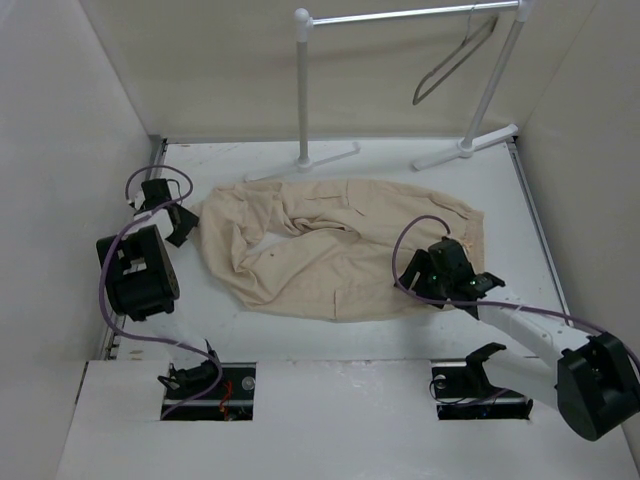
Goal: Place the trousers on the hanger
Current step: Flatten out the trousers at the center of the board.
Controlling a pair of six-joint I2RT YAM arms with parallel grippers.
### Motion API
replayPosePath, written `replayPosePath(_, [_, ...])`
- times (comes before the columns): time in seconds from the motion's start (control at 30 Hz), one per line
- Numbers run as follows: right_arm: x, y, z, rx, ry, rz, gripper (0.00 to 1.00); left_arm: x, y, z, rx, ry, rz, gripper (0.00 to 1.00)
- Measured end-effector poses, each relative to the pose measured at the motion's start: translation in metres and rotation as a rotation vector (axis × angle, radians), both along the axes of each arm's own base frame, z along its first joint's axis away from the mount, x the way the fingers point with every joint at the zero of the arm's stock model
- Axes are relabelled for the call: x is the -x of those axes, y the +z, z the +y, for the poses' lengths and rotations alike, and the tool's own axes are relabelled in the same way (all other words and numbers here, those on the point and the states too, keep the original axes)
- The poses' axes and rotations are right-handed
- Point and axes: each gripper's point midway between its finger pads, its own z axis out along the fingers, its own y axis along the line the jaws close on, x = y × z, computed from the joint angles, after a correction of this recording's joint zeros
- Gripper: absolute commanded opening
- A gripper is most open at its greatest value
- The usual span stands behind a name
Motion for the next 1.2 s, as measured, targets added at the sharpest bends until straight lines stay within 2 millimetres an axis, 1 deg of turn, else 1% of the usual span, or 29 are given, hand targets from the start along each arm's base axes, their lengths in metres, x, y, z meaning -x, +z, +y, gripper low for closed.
replayPosePath(0.03, [0.000,0.001,0.000,-0.004,-0.002,-0.003,0.76,-0.007,-0.003,0.000,0.000,-0.007,0.003,0.39])
replayPosePath(0.13, [-0.001,0.003,0.001,-0.011,-0.009,-0.009,0.76,-0.025,-0.006,0.001,-0.013,-0.021,0.005,0.19])
replayPosePath(0.2, [-0.001,0.005,0.001,-0.016,-0.012,-0.013,0.76,-0.032,-0.009,0.003,-0.031,-0.027,0.013,0.09])
replayPosePath(0.27, [-0.002,0.006,0.001,-0.020,-0.016,-0.015,0.76,-0.033,-0.010,0.004,-0.054,-0.029,0.022,0.02])
replayPosePath(0.3, [-0.002,0.006,0.001,-0.021,-0.017,-0.016,0.76,-0.033,-0.010,0.005,-0.064,-0.026,0.027,0.00])
replayPosePath(0.4, [-0.004,0.008,0.001,-0.023,-0.021,-0.020,0.76,-0.031,-0.009,0.008,-0.091,-0.015,0.032,0.00])
replayPosePath(0.47, [-0.007,0.009,0.000,-0.019,-0.029,-0.020,0.75,-0.021,-0.008,0.010,-0.111,0.000,0.045,0.00])
replayPosePath(0.53, [-0.010,0.006,-0.002,-0.007,-0.044,-0.011,0.75,-0.004,0.000,0.012,-0.131,0.019,0.058,0.00])
replayPosePath(0.57, [-0.011,0.003,-0.005,0.001,-0.053,0.000,0.75,0.006,0.008,0.012,-0.143,0.029,0.054,0.00])
replayPosePath(0.63, [-0.012,-0.004,-0.010,0.018,-0.073,0.024,0.74,0.025,0.036,0.012,-0.174,0.056,0.015,0.00])
replayPosePath(0.77, [-0.015,-0.011,-0.017,0.030,-0.104,0.044,0.74,0.062,0.106,0.013,-0.244,0.132,-0.150,0.01])
replayPosePath(0.8, [-0.015,-0.011,-0.018,0.029,-0.106,0.043,0.74,0.074,0.119,0.012,-0.254,0.153,-0.187,0.01])
replayPosePath(0.83, [-0.016,-0.011,-0.019,0.029,-0.110,0.042,0.74,0.088,0.126,0.011,-0.261,0.175,-0.214,0.01])
replayPosePath(0.87, [-0.017,-0.011,-0.019,0.028,-0.111,0.041,0.73,0.100,0.129,0.011,-0.265,0.195,-0.228,0.01])
replayPosePath(0.9, [-0.018,-0.011,-0.019,0.027,-0.113,0.040,0.73,0.115,0.126,0.011,-0.267,0.218,-0.228,0.01])
replayPosePath(0.93, [-0.018,-0.011,-0.018,0.026,-0.113,0.038,0.73,0.131,0.119,0.011,-0.264,0.241,-0.208,0.01])
replayPosePath(1.03, [-0.019,-0.011,-0.018,0.025,-0.116,0.037,0.73,0.175,0.083,0.014,-0.236,0.322,-0.092,0.05])
replayPosePath(1.07, [-0.019,-0.011,-0.018,0.025,-0.116,0.037,0.73,0.190,0.068,0.015,-0.220,0.355,-0.037,0.10])
replayPosePath(1.13, [-0.019,-0.010,-0.019,0.024,-0.119,0.037,0.74,0.219,0.042,0.014,-0.188,0.405,0.072,0.28])
replayPosePath(1.17, [-0.019,-0.010,-0.019,0.024,-0.120,0.037,0.75,0.231,0.033,0.013,-0.174,0.429,0.116,0.34])
replayPosePath(1.2, [-0.019,-0.010,-0.020,0.023,-0.122,0.037,0.75,0.239,0.027,0.011,-0.161,0.442,0.148,0.39])
